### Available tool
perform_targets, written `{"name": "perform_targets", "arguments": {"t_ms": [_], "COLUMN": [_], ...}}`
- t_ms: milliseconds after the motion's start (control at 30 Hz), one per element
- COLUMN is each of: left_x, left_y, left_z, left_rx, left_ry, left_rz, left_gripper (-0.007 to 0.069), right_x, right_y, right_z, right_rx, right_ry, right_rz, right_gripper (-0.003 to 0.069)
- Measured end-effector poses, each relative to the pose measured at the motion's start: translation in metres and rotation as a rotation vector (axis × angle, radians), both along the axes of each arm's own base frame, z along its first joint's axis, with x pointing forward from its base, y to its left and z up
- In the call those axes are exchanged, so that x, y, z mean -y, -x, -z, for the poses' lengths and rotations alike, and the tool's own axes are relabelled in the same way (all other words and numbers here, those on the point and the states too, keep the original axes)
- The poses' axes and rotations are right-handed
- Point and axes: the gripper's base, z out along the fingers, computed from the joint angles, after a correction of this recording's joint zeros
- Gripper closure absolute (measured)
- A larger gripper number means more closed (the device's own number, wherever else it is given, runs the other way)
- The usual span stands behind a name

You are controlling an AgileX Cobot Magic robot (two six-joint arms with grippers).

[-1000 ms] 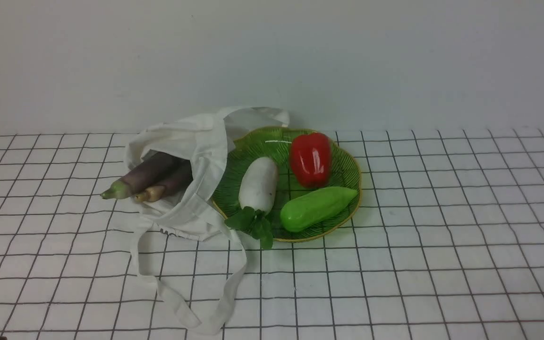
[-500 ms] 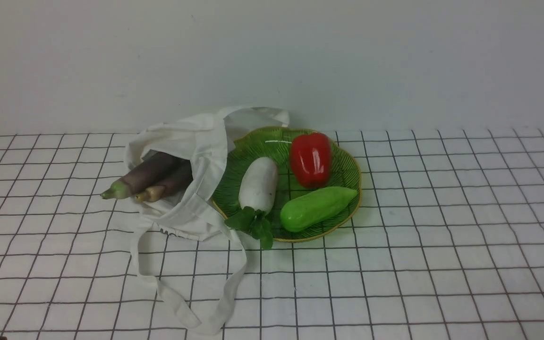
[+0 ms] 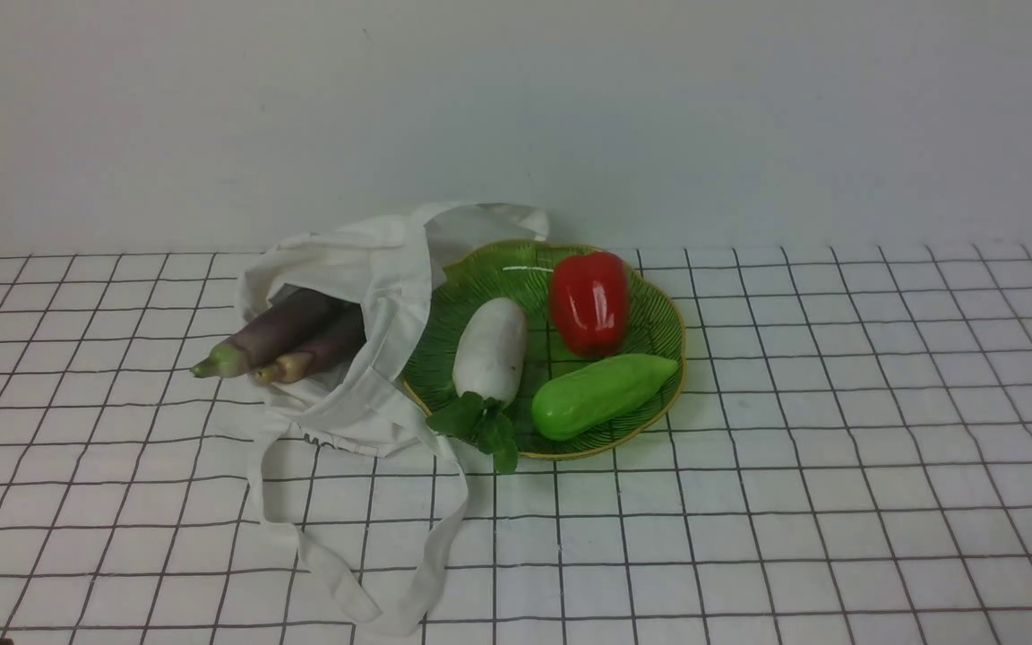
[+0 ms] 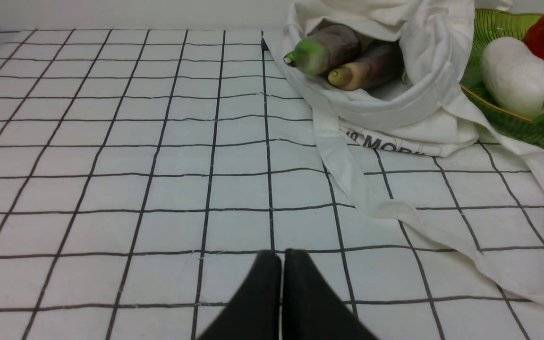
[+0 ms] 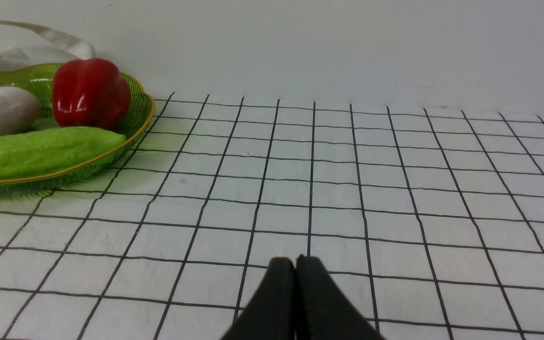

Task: Take vegetables from bag on white checkered tablecloth place on plate.
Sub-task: 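Reach into the bag and grasp a vegetable inside it with the left gripper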

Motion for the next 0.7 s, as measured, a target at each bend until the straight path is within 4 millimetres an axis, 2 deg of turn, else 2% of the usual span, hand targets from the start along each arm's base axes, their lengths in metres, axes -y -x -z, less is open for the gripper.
{"name": "perform_targets", "arguments": {"t_ms": [233,433,533,633,700], "left_x": [0.000,0.005,0.010,0.019,0.021], "left_y": [0.000,0.000,0.001,0.001,0.001], "left_z": [0.000,0.000,-0.002,-0.007,-0.011], "left_rx": [-0.001,-0.008,-0.023,-0.038,-0.041], "left_ry": [0.015,0.144,0.375,0.779,0.924], "left_rz": [0.001,0.006,0.000,-0.012,-0.014], "left_gripper": [0.0632,0.0632,0.0632,0.0632,0.0632], "right_x": [0.000,0.000,0.000,0.000,0.000], "right_y": [0.000,0.000,0.000,0.000,0.000], "right_z": [0.000,0.000,0.000,0.000,0.000], "right_rx": [0.000,0.000,0.000,0.000,0.000], "right_ry": [0.000,0.000,0.000,0.000,0.000], "right_rz": [0.000,0.000,0.000,0.000,0.000], "right_gripper": [0.0674,0.0674,0.0674,0.0674,0.0674]}}
